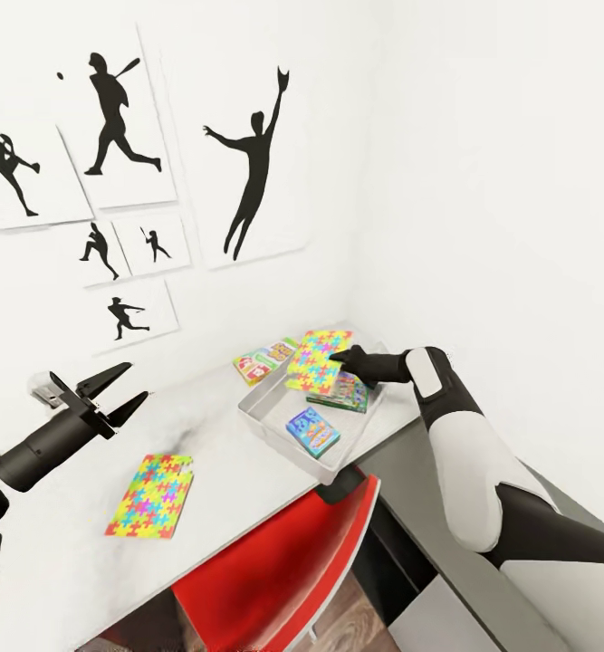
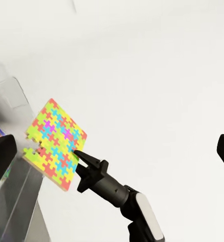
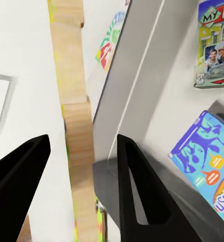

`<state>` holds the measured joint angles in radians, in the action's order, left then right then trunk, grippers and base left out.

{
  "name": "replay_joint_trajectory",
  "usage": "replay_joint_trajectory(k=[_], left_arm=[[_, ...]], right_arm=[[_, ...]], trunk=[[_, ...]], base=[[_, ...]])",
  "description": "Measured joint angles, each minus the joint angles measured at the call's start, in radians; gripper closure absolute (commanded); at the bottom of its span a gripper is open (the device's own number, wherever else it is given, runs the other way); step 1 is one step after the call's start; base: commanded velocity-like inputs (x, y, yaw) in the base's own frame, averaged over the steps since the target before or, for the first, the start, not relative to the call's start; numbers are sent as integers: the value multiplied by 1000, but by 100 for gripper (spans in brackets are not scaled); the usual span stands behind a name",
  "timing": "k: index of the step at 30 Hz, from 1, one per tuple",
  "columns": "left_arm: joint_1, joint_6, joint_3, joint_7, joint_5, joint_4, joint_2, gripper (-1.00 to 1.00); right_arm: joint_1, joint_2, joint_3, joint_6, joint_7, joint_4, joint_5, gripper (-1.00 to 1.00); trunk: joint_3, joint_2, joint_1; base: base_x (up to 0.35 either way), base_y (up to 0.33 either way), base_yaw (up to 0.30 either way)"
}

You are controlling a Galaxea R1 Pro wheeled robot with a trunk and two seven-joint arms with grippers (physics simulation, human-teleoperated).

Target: Put all the toys in the child's room - the three board games (two on the bed and one on the table), the two jigsaw puzzles on the table, and the tennis ball on the table - inside the toy box on the table in the child's room.

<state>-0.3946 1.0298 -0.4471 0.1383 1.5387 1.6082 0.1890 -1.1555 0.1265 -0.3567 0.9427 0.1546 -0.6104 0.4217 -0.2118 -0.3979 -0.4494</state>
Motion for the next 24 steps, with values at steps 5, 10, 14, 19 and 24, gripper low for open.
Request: replay_joint_trajectory(k=[5, 10, 14, 19, 24], left_arm=[[0, 0, 0, 0, 0, 0, 1, -100], [0, 0, 1, 0, 1, 0, 1, -100], [0, 0, 1, 0, 0, 0, 1, -100], [0, 0, 1, 0, 1, 0, 1, -100], [0, 0, 1, 0, 0, 0, 1, -100]], right_arm=[[0, -12, -17, 0, -16, -2, 2, 100], [-13, -23, -85, 0, -103, -2, 4, 100], [-36, -24, -176, 1, -212, 0, -4, 100], [-50, -24, -249, 2, -297, 1, 20, 100], [-56, -25, -270, 1, -325, 1, 36, 100]], trunk=[[-2, 0, 0], [-3, 0, 0], [-3, 0, 0], [-3, 0, 0], [-3, 0, 0]], base=[[0, 0, 136], [0, 0, 41], [0, 0, 16], [0, 0, 6], [0, 0, 2]])
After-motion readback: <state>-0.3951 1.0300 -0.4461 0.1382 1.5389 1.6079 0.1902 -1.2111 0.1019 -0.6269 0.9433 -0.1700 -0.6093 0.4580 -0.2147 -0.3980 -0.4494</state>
